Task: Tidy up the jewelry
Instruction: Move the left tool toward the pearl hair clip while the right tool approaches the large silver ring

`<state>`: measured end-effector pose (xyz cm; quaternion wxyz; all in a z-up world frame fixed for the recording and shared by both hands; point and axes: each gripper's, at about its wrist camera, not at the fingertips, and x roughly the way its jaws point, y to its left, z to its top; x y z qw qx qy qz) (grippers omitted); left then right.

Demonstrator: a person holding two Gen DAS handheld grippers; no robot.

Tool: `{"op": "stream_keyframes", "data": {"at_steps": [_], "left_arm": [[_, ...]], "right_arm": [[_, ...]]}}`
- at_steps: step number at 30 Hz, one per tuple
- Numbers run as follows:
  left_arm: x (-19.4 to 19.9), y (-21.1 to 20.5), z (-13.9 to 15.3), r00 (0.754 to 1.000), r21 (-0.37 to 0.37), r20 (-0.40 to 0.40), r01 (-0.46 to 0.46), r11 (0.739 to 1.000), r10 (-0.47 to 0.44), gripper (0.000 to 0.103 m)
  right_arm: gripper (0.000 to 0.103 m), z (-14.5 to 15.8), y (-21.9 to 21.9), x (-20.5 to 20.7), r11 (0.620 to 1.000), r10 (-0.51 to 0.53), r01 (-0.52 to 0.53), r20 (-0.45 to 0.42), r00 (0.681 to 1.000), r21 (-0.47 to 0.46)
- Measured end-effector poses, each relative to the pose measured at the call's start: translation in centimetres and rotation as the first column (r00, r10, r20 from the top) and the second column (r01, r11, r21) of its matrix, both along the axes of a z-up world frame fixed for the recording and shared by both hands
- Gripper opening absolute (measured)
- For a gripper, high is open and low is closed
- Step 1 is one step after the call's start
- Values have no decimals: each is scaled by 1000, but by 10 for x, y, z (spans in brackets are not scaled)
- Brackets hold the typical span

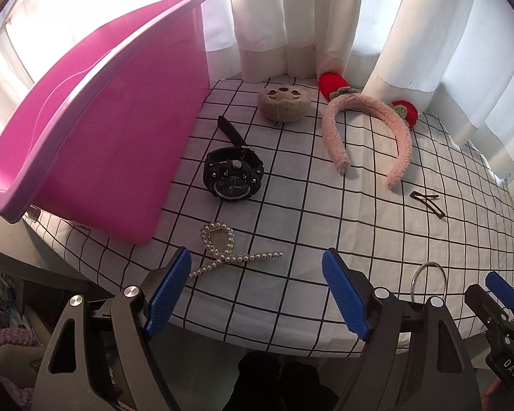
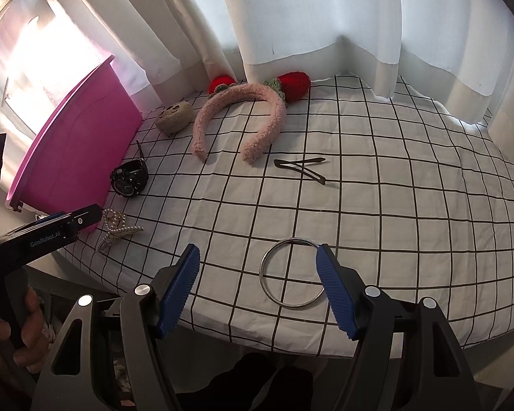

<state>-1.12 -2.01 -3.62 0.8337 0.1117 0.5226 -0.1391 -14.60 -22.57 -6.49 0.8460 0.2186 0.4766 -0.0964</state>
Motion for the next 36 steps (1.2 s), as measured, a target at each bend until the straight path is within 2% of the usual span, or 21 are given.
{"op": "stream_keyframes", "data": {"at_steps": [12,27,36], "left_arm": [[9,4,-20,1000,-3,-15,12,1000,-12,77],[19,4,-50,999,0,-31,43,999,-43,77],[24,7,-60,998,-16,-35,45,999,-46,77]], "right_arm": [[67,-23,0,-2,999,-27,28,-32,999,19],[67,-79,-2,6,999,-32,35,-131,991,19],[69,-84,5,18,998,-27,20,-135,990,-51]]}}
